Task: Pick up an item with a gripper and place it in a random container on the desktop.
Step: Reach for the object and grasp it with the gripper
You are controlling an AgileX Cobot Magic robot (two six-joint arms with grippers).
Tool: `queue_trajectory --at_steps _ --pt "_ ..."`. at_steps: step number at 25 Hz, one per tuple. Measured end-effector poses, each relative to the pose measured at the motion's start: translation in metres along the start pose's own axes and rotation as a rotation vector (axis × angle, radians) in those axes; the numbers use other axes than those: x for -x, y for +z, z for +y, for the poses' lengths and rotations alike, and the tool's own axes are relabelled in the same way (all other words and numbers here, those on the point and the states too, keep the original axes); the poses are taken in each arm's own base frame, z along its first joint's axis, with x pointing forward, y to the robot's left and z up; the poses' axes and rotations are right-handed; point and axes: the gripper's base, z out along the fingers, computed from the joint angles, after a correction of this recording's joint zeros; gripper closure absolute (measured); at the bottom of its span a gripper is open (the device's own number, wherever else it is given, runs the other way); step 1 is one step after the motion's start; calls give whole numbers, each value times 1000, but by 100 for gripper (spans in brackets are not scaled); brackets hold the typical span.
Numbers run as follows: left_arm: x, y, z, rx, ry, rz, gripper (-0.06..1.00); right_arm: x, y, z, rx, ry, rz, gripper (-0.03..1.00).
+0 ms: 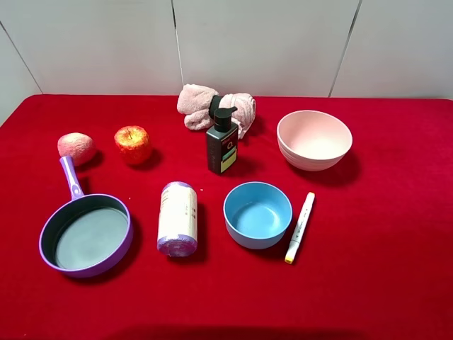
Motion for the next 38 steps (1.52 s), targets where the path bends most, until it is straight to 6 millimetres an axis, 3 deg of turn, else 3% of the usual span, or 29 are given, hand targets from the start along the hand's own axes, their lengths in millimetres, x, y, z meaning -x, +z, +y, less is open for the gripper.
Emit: queue_trajectory --at_steps 12,16,29,38 --pt "0 0 0 0 0 0 -4 1 -1 3 32 19 -6 28" --pt "0 0 0 0 0 0 -4 15 -1 7 85 51 22 28" --pt "0 0 0 0 0 0 -4 79 42 13 218 58 290 28" --pt "0 0 0 0 0 0 -4 96 73 20 301 26 422 28"
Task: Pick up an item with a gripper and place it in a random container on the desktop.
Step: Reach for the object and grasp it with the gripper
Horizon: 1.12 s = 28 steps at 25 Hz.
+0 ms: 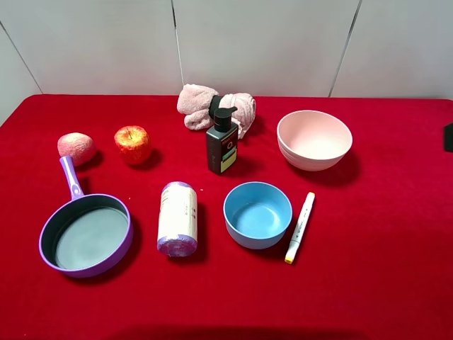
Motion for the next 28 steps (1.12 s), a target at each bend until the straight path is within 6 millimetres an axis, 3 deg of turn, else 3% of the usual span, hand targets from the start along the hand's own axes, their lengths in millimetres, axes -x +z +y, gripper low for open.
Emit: queue_trajectory --at_steps 13,20,28 --pt "0 0 0 0 0 0 -4 34 43 25 85 -83 166 28" --pt "0 0 0 0 0 0 -4 47 73 65 89 -153 239 28" --pt "0 0 0 0 0 0 -4 64 106 124 94 -246 293 28"
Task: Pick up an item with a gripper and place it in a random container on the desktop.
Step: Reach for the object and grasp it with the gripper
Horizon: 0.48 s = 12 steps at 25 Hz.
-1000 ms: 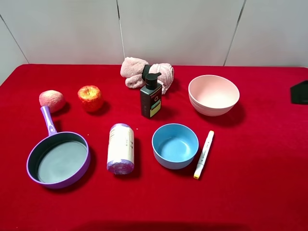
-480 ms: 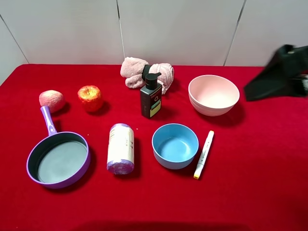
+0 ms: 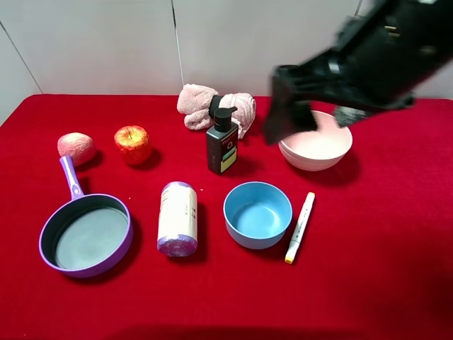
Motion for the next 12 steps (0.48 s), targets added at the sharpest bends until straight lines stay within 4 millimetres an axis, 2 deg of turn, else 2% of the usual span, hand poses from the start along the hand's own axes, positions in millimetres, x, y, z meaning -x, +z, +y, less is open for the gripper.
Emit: queue_trajectory --at_steps 7,12 --pt "0 0 0 0 0 0 -4 24 26 37 -1 -30 63 28" --pt "0 0 0 0 0 0 -4 34 48 54 -8 5 96 28"
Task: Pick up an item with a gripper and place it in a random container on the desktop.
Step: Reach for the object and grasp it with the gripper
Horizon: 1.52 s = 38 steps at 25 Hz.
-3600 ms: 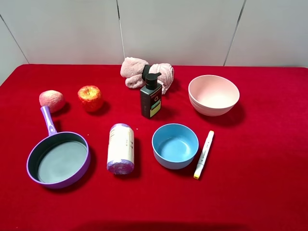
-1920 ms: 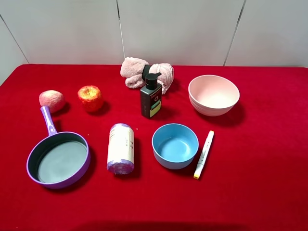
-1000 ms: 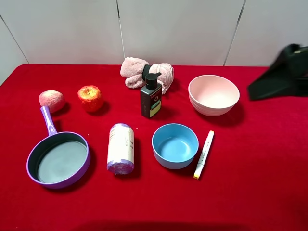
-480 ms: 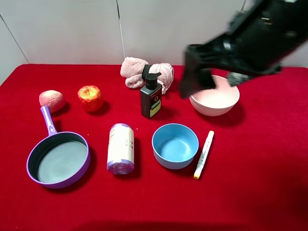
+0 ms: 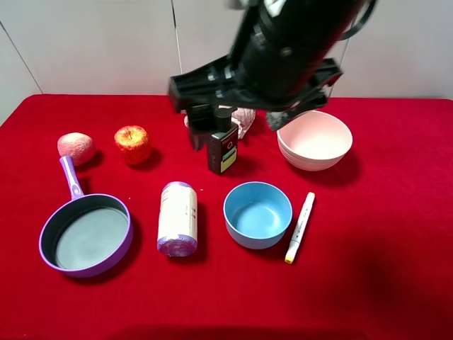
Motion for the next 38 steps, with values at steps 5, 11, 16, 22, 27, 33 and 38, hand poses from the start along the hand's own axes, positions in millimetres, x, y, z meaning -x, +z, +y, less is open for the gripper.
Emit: queue_trajectory --at_steps 5,11,16,22,27,33,38 --pt "0 0 0 0 0 0 -4 3 26 6 12 37 57 28" --pt "0 0 0 0 0 0 -4 8 55 12 17 57 91 28" --pt "0 0 0 0 0 0 -4 10 81 16 32 80 112 28" --pt "0 0 0 0 0 0 -4 11 115 19 36 101 135 28" --pt "0 0 0 0 0 0 -4 11 136 21 42 118 138 28" --pt "0 0 0 0 0 0 -4 12 155 22 52 136 117 28" --pt "0 0 0 0 0 0 -4 10 170 21 42 141 130 28"
